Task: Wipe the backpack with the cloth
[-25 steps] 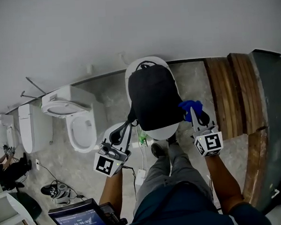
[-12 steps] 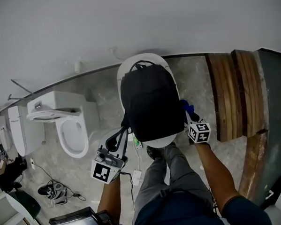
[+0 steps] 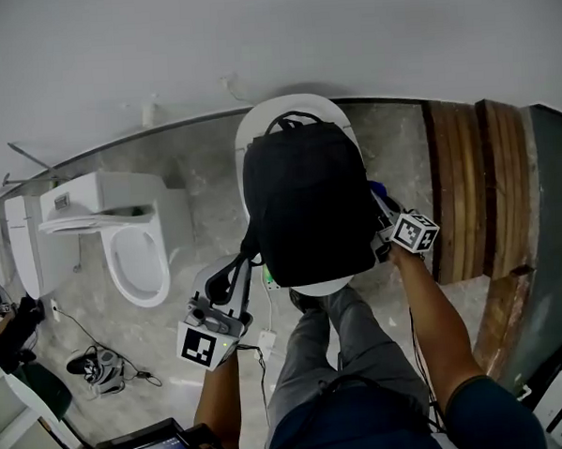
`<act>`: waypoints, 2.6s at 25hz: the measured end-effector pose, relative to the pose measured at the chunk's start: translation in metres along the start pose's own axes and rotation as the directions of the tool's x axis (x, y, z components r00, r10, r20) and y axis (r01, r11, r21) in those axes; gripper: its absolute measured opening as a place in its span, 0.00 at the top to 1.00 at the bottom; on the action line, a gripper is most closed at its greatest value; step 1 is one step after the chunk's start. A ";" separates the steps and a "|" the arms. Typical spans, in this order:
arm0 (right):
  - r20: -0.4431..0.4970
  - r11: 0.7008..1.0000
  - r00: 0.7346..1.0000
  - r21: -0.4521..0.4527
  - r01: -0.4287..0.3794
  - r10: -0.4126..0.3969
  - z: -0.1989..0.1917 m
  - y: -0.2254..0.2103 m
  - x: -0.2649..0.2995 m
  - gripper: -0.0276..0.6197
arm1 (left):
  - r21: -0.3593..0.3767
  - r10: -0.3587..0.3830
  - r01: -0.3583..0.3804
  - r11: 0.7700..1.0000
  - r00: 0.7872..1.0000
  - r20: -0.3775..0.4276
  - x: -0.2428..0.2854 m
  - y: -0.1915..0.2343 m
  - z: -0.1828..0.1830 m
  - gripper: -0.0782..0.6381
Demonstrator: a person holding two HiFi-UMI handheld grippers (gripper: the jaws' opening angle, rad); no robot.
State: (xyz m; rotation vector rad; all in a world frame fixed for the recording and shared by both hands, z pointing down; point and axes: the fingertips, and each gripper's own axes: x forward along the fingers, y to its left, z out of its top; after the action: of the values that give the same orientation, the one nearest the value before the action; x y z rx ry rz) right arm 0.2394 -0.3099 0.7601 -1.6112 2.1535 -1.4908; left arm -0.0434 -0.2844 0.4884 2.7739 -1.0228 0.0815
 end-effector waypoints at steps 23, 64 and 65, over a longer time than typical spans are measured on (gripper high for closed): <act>-0.498 0.462 0.860 -0.792 -0.398 -0.112 0.055 0.118 0.205 0.91 | -0.078 0.126 -0.125 0.989 0.992 0.008 -0.020 0.046 -0.027 0.89; -0.825 -0.088 0.307 -0.302 -0.949 -0.475 -0.348 0.253 0.033 0.91 | -0.112 0.320 -0.315 0.942 0.947 0.026 -0.137 0.088 -0.050 0.89; -0.834 -0.076 0.345 -0.347 -0.935 -0.430 -0.346 0.258 0.032 0.91 | -0.109 0.324 -0.320 0.941 0.946 0.026 -0.138 0.088 -0.051 0.89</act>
State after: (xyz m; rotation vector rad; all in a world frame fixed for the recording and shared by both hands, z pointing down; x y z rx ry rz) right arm -0.1477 -0.1165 0.7733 0.9037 4.2322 0.0007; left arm -0.2056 -0.2524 0.5357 2.5015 -1.4418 0.0119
